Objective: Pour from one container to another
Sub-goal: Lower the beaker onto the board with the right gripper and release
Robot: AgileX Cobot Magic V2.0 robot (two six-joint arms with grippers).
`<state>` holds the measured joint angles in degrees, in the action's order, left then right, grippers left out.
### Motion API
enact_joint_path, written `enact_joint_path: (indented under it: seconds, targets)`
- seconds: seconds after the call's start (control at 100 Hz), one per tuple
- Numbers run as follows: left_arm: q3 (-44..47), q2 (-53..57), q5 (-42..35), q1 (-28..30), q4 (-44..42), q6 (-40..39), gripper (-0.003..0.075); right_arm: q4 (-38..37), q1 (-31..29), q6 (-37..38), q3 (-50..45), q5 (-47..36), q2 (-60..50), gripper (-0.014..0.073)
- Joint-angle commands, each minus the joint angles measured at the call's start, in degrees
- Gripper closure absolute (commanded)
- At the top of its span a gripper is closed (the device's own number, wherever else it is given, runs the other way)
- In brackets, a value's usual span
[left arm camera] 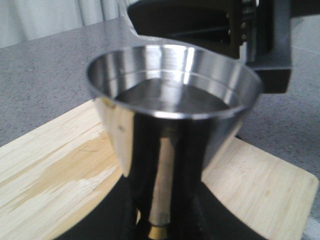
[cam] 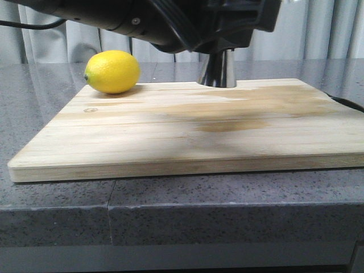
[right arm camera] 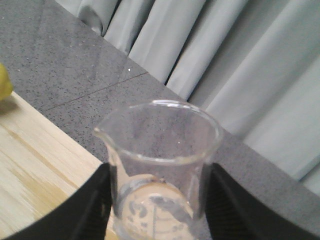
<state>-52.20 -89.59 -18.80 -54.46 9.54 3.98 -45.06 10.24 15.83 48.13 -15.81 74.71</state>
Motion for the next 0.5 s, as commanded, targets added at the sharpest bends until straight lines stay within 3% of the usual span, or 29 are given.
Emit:
enact_joint_path:
  seconds: [0.0, 0.49]
  targets:
    - [-1.6, 2.1, -4.5, 0.6, -0.1, 0.1, 0.0739, 4.5, -1.9, 0.4, 0.6, -9.1, 1.2, 0.0368]
    - [-1.6, 2.1, -4.4, 1.1, -0.1, 0.1, 0.0739, 11.3, -4.6, 0.4, -1.2, -29.2, 17.1, 0.0368]
